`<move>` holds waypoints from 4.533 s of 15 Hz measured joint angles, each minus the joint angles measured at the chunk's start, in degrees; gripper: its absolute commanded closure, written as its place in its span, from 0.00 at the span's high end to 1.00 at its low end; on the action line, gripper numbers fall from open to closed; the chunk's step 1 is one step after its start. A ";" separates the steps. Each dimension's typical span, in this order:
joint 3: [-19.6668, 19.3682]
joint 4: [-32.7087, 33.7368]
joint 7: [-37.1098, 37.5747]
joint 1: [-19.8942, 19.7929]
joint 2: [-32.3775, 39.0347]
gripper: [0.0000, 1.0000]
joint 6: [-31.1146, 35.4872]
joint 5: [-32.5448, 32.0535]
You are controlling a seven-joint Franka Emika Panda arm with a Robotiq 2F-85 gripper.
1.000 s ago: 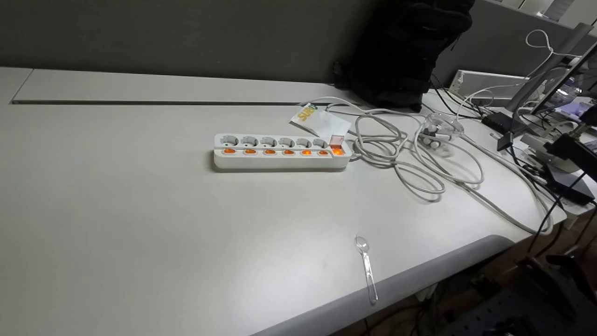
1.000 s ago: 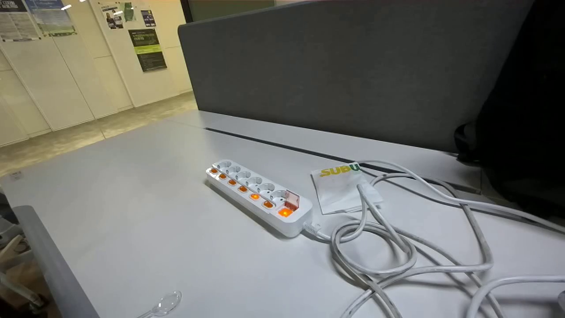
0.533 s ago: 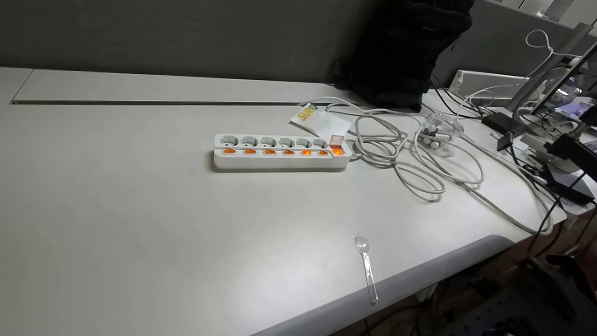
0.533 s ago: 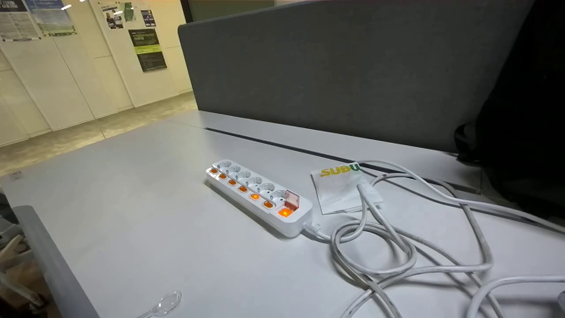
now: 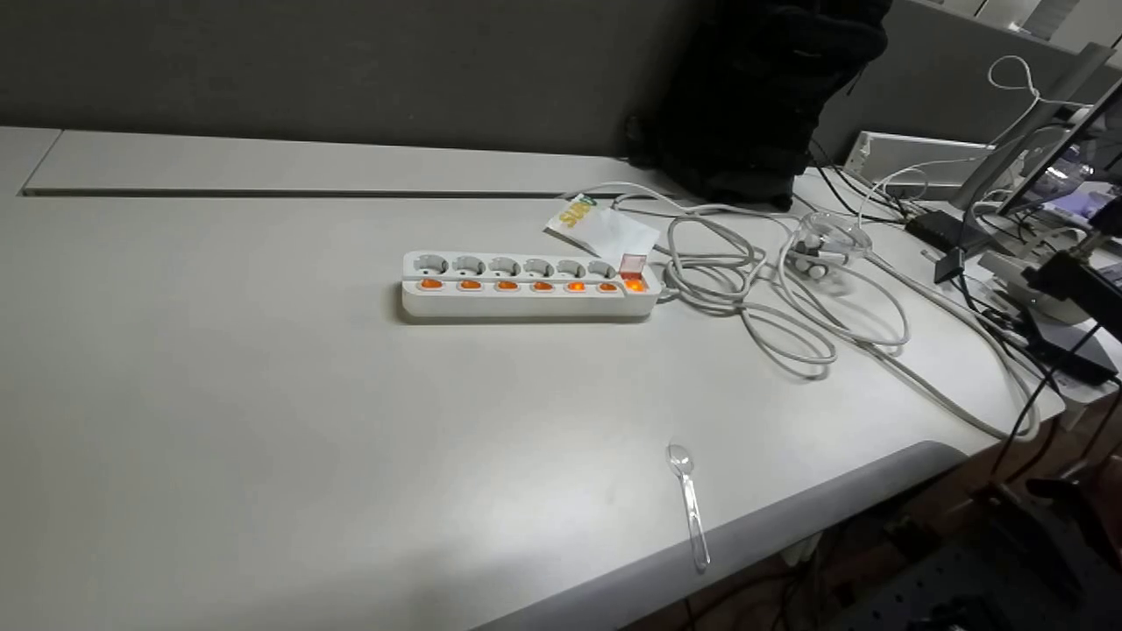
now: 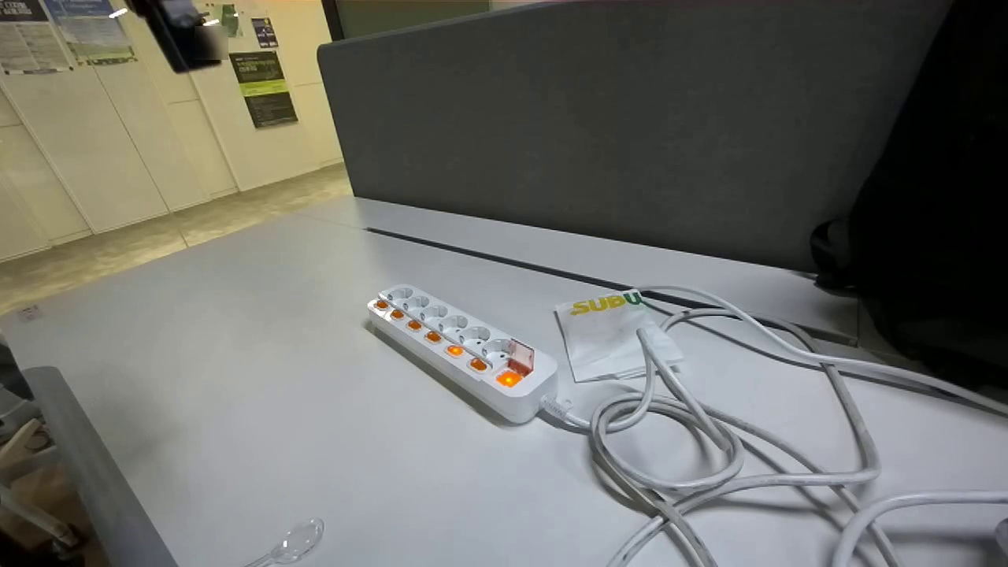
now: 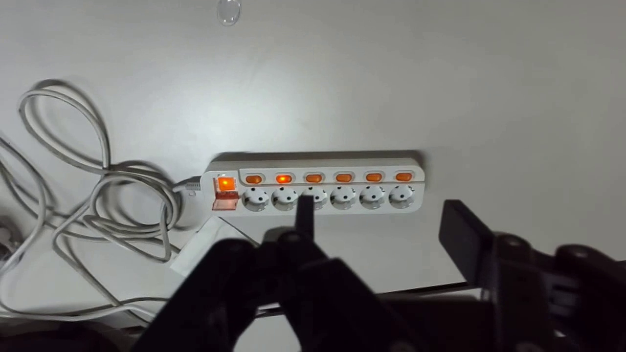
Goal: Turn on the fourth switch on the extension cord
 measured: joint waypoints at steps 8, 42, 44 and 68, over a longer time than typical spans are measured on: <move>0.10 -4.08 15.53 -4.02 11.41 0.00 16.30 -10.63; -13.43 12.11 16.23 2.97 44.35 0.00 25.01 -10.73; -13.42 14.36 14.75 4.04 46.83 0.00 24.88 -9.38; -14.78 21.73 10.63 10.15 54.00 0.00 23.77 -3.52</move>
